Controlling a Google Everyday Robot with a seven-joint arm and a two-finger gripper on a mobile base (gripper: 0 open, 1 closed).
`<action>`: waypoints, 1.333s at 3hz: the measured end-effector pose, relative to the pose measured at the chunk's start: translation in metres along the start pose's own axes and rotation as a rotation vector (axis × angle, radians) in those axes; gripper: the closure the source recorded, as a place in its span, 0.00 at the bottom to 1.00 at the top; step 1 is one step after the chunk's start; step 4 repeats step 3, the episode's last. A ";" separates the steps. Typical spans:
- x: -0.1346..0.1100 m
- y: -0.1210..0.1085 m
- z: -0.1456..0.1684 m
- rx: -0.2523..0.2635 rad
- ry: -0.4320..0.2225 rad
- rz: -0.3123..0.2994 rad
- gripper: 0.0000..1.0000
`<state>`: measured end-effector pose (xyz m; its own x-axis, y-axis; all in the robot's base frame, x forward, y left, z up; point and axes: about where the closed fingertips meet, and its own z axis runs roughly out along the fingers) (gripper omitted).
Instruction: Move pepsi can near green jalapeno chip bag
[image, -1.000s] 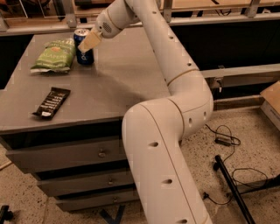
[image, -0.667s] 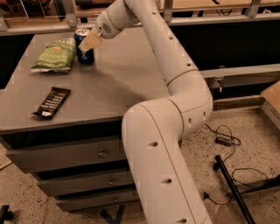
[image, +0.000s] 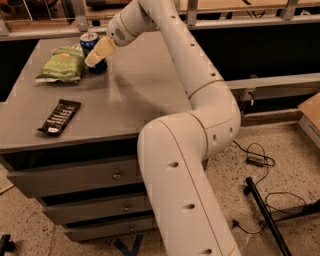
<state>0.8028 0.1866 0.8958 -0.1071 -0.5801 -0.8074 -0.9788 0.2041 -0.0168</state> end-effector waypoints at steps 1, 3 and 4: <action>0.008 -0.014 -0.035 0.031 -0.075 0.005 0.00; 0.021 -0.029 -0.080 0.107 -0.185 0.010 0.00; 0.021 -0.029 -0.080 0.107 -0.185 0.010 0.00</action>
Offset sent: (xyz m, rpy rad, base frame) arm -0.0566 -0.1591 0.0517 0.3119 -0.2374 -0.2038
